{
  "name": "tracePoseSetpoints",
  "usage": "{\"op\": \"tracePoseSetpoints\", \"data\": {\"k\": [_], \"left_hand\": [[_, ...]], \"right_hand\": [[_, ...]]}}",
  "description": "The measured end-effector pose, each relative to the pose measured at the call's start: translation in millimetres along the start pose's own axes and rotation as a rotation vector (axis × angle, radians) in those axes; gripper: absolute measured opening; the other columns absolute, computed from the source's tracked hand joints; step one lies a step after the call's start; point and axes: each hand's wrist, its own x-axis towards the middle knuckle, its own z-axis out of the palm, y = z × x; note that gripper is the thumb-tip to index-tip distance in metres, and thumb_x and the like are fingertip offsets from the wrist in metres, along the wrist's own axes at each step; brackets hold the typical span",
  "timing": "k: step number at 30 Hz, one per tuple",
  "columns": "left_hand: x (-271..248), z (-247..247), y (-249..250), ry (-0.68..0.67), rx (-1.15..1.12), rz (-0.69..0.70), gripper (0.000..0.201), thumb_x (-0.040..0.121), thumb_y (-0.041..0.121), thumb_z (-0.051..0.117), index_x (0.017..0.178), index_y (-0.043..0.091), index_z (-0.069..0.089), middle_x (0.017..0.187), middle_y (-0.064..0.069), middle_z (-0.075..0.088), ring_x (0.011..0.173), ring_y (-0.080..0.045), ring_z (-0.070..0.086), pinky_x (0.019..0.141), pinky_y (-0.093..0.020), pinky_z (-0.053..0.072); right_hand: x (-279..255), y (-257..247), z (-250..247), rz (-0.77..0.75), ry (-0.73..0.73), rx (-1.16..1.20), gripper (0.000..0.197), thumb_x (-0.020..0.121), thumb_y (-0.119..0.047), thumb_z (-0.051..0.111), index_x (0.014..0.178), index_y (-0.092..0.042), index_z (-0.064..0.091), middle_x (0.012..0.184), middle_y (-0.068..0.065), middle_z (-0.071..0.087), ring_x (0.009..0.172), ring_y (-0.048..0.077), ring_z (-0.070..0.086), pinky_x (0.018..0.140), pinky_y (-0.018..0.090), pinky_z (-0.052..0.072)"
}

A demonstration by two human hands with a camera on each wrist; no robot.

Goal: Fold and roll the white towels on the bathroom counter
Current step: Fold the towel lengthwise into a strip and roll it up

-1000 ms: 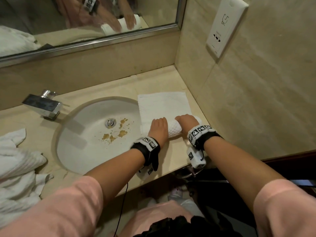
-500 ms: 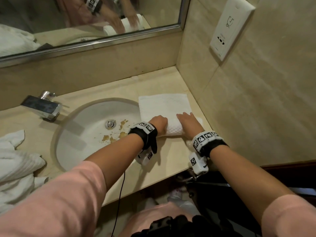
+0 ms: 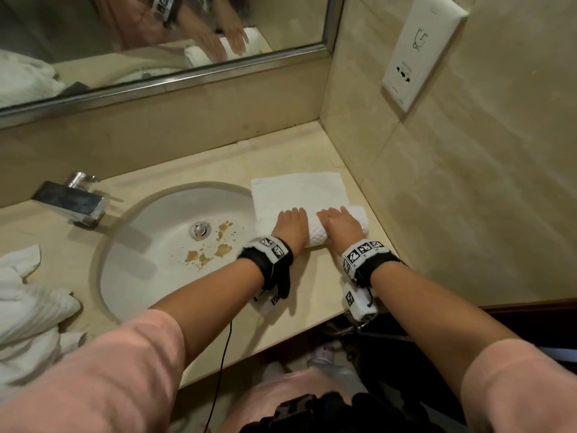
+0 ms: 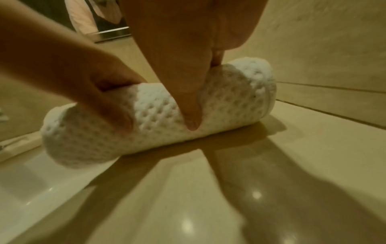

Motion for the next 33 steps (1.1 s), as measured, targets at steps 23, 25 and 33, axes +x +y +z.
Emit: {"op": "tracePoseSetpoints", "data": {"k": [23,25,33], "left_hand": [[38,-23,-20,-0.132,-0.091,-0.033,0.029,0.097,0.014,0.042,0.122,0.0,0.048,0.124,-0.017,0.055,0.113,-0.031,0.055,0.093,-0.035,0.043],[41,-27,-20,-0.157,-0.116,-0.039,0.032,0.097,0.016,0.043,0.124,0.0,0.047,0.126,-0.016,0.055,0.116,-0.03,0.054,0.095,-0.034,0.042],[27,11,2,0.001,0.118,-0.196,0.06,0.093,0.011,0.039,0.144,-0.005,0.012,0.146,-0.025,0.026,0.137,-0.04,0.024,0.117,-0.049,0.004]], "right_hand": [[0,-8,12,0.014,0.137,-0.027,0.087,0.082,-0.006,0.065,0.151,-0.003,0.013,0.159,0.015,0.011,0.148,0.027,0.006,0.118,0.034,-0.007],[9,-9,10,0.025,0.121,-0.024,0.079,0.083,-0.001,0.06,0.15,-0.003,0.018,0.158,0.014,0.017,0.147,0.026,0.011,0.12,0.035,-0.004],[42,0,-16,-0.042,-0.037,-0.07,0.045,0.083,-0.011,0.062,0.127,-0.009,0.049,0.12,0.008,0.06,0.114,0.025,0.054,0.108,0.031,0.027]]}}
